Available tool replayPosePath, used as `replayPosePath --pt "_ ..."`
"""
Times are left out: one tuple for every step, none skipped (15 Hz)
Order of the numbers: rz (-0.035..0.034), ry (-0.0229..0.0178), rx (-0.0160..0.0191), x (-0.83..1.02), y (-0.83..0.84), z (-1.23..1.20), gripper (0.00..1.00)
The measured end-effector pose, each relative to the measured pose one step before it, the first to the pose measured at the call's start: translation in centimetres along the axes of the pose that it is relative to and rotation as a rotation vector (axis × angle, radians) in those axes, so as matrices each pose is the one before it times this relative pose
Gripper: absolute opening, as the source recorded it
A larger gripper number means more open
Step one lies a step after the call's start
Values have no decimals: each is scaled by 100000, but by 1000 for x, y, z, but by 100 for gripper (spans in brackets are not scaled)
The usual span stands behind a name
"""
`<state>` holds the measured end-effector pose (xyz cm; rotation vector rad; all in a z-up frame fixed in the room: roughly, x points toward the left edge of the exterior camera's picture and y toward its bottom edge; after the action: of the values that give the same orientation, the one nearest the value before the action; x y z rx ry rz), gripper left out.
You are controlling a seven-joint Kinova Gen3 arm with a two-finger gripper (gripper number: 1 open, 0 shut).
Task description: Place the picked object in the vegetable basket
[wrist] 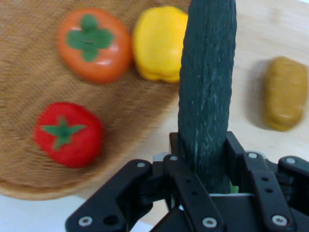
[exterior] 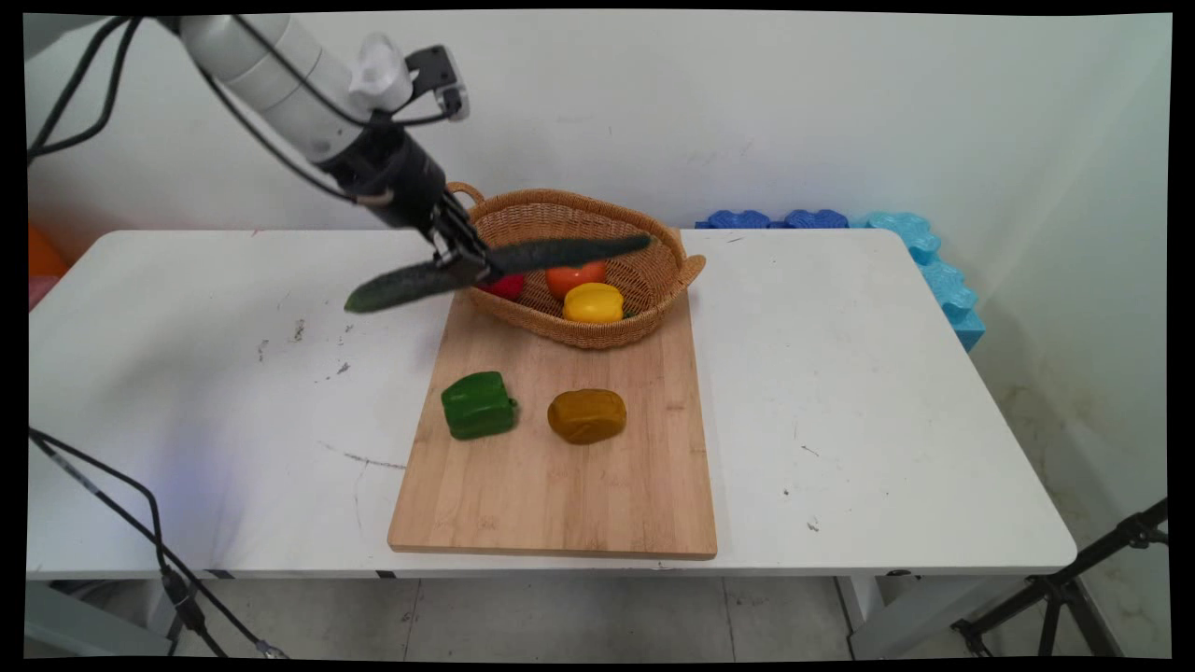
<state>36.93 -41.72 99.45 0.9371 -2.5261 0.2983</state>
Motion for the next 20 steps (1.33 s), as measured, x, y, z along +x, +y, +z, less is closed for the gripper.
replayPosePath --pt "-886 -345 1821 326 -1163 266 0" --pt "-1129 -427 2269 391 -1403 394 0" --pt "-941 -398 1886 343 -1162 446 0" --pt "-844 -430 1676 307 -1027 506 0" --pt "-793 -552 1745 353 -1095 713 0" --pt "-804 -608 1613 317 -1044 765 0" --pt "-695 -498 1296 252 -832 684 0" --pt "-742 -554 1259 289 -847 815 0" --pt "-742 -577 1129 261 -793 865 0" --pt "-537 -480 839 202 -604 757 0" --pt "-315 -297 522 134 -364 474 0" --pt "-501 -381 633 222 -492 722 0" --pt "-262 -291 304 143 -268 509 0" --pt "-433 -358 354 180 -359 721 0" --pt "-344 -351 189 243 -314 806 0" --pt "-261 -311 16 199 -222 749 0" --pt "-272 -221 -35 127 -159 587 0" --pt "-147 -158 -180 213 -100 654 0" --pt "-123 -115 -238 156 -66 584 0" --pt "-132 -109 -166 96 -64 513 0"
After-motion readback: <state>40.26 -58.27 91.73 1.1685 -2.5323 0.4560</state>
